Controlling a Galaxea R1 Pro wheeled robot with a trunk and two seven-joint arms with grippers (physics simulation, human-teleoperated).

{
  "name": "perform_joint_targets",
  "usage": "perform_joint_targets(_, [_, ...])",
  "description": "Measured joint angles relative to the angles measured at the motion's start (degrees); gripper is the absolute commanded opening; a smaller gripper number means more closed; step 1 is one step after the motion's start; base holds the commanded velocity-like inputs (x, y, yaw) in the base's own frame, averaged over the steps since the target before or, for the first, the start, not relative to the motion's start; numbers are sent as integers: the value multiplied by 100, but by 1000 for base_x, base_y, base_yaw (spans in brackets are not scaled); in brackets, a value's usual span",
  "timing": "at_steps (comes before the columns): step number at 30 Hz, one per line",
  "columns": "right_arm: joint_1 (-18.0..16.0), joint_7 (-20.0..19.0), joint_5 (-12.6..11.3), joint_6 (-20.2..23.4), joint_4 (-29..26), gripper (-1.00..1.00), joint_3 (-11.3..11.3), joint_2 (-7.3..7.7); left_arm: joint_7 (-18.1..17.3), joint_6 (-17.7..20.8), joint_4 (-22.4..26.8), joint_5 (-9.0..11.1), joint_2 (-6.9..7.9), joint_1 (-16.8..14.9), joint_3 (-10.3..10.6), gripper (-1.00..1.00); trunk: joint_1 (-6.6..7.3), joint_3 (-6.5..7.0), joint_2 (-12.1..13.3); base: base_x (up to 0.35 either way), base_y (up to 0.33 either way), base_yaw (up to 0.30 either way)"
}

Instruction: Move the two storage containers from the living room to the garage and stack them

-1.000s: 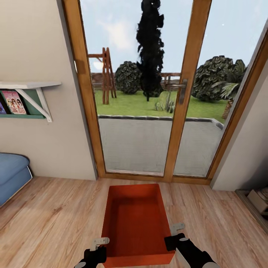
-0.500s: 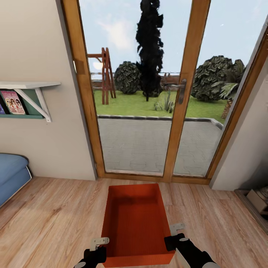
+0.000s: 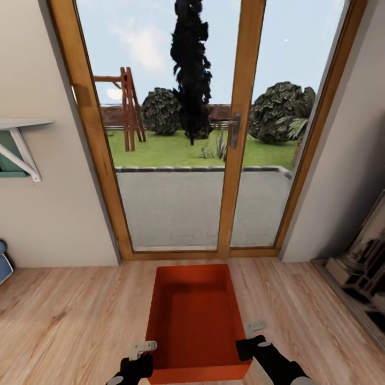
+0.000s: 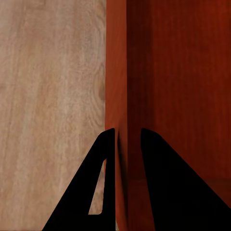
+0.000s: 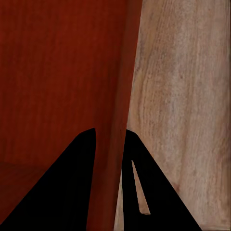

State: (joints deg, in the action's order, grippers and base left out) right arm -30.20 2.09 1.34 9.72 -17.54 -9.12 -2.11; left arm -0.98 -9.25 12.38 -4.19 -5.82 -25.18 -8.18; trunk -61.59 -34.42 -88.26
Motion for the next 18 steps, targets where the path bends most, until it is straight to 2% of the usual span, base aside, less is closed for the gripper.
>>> perform_joint_targets(18, [0, 0, -4, -1, 1, -100, -4, 3, 4, 0, 0, 1, -2, 0, 3, -100, 0, 0, 0, 0, 0, -285])
